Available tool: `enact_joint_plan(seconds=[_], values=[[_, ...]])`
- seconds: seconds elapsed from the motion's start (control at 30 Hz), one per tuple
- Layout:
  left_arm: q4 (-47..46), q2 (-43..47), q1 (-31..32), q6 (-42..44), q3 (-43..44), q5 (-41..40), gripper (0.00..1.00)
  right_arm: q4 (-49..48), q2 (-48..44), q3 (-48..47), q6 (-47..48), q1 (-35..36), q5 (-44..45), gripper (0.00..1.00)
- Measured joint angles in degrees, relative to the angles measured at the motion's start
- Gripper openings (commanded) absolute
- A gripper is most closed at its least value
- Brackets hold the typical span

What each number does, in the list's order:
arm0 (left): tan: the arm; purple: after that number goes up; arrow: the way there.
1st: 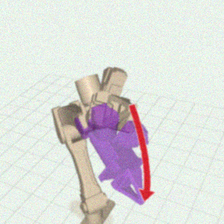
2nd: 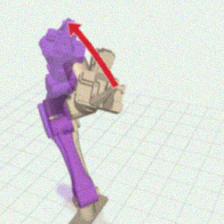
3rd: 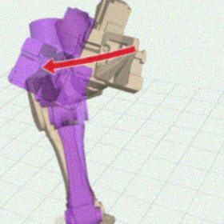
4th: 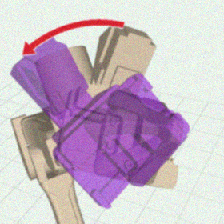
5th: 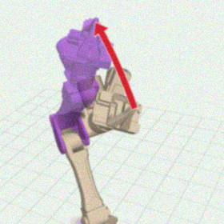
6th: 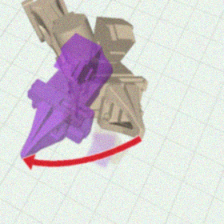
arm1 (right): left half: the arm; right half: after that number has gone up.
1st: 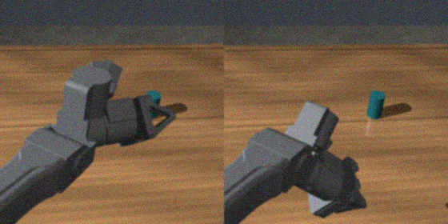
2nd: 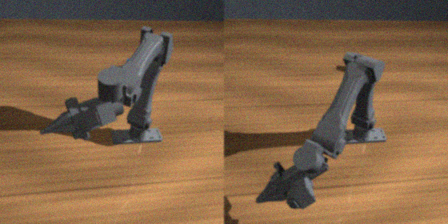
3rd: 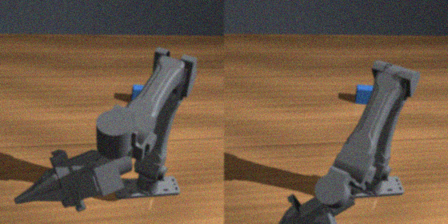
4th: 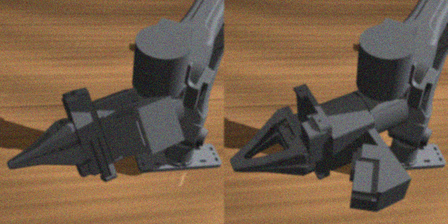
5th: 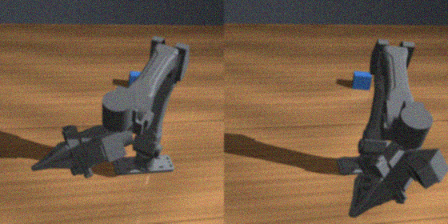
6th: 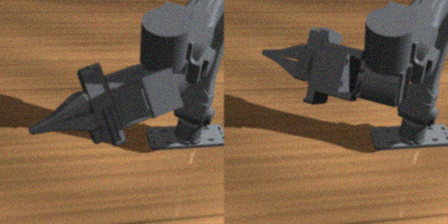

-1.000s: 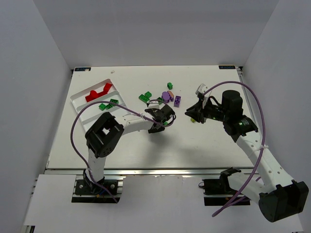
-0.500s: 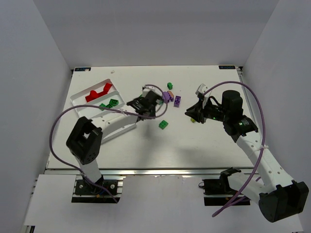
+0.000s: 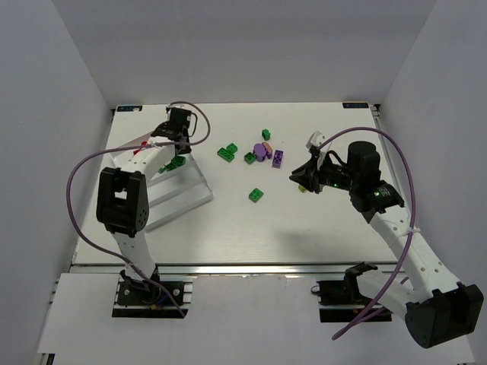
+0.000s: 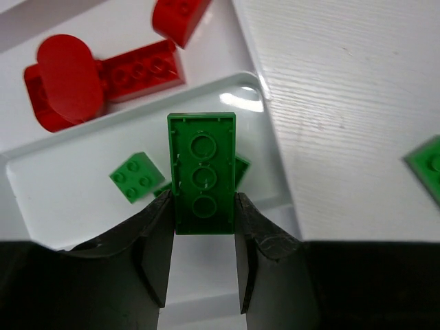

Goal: Sort the legos into containers by color

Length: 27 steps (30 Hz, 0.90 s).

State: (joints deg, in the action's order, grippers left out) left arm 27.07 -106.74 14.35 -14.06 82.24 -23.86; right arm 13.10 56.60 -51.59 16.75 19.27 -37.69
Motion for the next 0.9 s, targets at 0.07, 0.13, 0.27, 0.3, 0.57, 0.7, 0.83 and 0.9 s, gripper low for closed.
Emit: enact_joint_plan(seconds=[0.07,0.13,0.27,0.3,0.57,0.7,0.83,0.9], values=[[0.39,-1.14,-1.60,1.03,1.07,-0.28,0.11,0.00,0.00,0.00,0.00,0.00,0.00,0.26],[1.31,-2.21,-3.08,1.70,2.19,-0.50,0.15,0.00,0.02,0.00,0.00,0.00,0.00,0.26],[2.03,-3.17,-5.20,2.93,2.80,-0.83,0.25,0.00,0.02,0.00,0.02,0.00,0.00,0.26],[2.14,-3.34,-5.57,3.15,2.80,-0.85,0.27,0.00,0.00,0.00,0.00,0.00,0.02,0.26],[2.45,-3.65,-6.36,3.85,2.45,-1.09,0.60,0.00,0.02,0.00,0.02,0.00,0.02,0.26],[2.32,-3.65,-6.36,3.37,1.60,-1.38,0.66,0.00,0.04,0.00,0.02,0.00,0.02,0.26],[2.54,-3.65,-6.36,2.91,1.01,-1.25,0.72,0.02,0.15,0.00,0.04,0.00,0.04,0.26],[2.80,-3.63,-6.36,2.45,0.98,-1.38,0.80,0.00,0.15,0.00,0.04,0.00,0.02,0.26]])
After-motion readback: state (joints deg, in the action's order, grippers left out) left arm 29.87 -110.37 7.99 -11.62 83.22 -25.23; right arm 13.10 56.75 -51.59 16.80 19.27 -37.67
